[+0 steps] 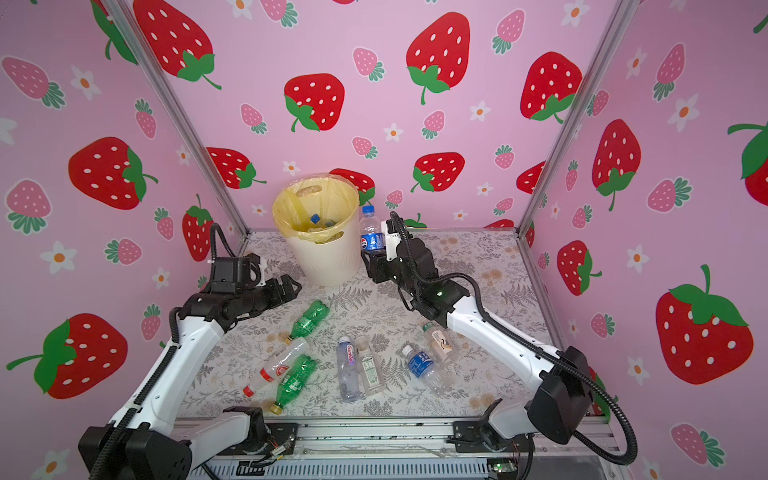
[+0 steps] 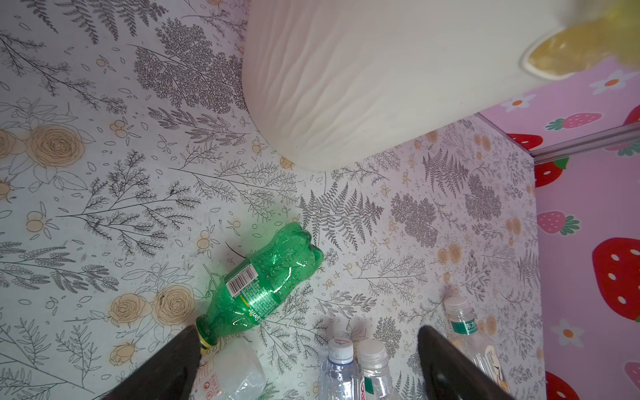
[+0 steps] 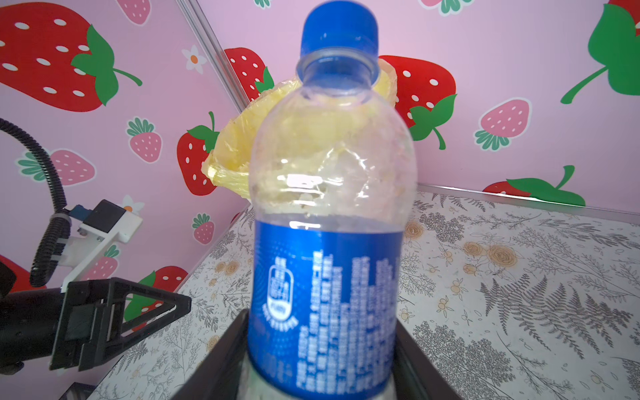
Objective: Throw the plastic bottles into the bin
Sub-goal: 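Lift the blue-labelled bottle with the right gripper and carry it over the bin, then open the right gripper above the bin to drop the bottle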
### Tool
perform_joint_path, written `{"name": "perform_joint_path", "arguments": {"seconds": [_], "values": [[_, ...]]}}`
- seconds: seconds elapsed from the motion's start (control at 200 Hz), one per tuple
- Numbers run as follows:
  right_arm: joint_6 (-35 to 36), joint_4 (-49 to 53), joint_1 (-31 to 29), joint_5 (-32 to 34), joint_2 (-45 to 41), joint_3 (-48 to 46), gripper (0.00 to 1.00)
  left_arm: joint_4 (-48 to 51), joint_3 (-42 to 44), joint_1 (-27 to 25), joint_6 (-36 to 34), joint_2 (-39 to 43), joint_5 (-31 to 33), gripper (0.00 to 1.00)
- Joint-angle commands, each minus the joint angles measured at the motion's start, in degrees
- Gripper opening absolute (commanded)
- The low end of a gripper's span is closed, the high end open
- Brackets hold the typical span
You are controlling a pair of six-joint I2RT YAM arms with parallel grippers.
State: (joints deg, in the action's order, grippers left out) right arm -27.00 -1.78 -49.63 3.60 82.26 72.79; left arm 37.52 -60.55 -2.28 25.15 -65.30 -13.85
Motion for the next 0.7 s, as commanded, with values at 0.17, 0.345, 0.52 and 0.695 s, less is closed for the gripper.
{"name": "perform_joint_path", "arguments": {"seconds": [0.17, 0.345, 0.52, 0.695], "values": [[3.1, 2.2, -1.3, -0.9, 16.9, 23.8, 0.52, -0.6, 0.5, 1.8, 0.1, -0.3, -3.0, 0.99], [6.4, 18.1, -1.3, 0.7, 42.9, 65.7, 0.73, -0.9, 0.6, 3.1, 0.3, -0.3, -3.6, 0.99], [5.7, 21.4, -1.1, 1.5, 50.0, 78.9, 0.99, -1.1, 0.9, 4.6, 0.5, 0.2, -3.8, 0.99], [4.9, 8.0, -1.0, 1.4, 35.6, 55.6, 0.99, -1.3, 1.1, 5.2, 0.7, 0.0, -4.7, 0.99]]}}
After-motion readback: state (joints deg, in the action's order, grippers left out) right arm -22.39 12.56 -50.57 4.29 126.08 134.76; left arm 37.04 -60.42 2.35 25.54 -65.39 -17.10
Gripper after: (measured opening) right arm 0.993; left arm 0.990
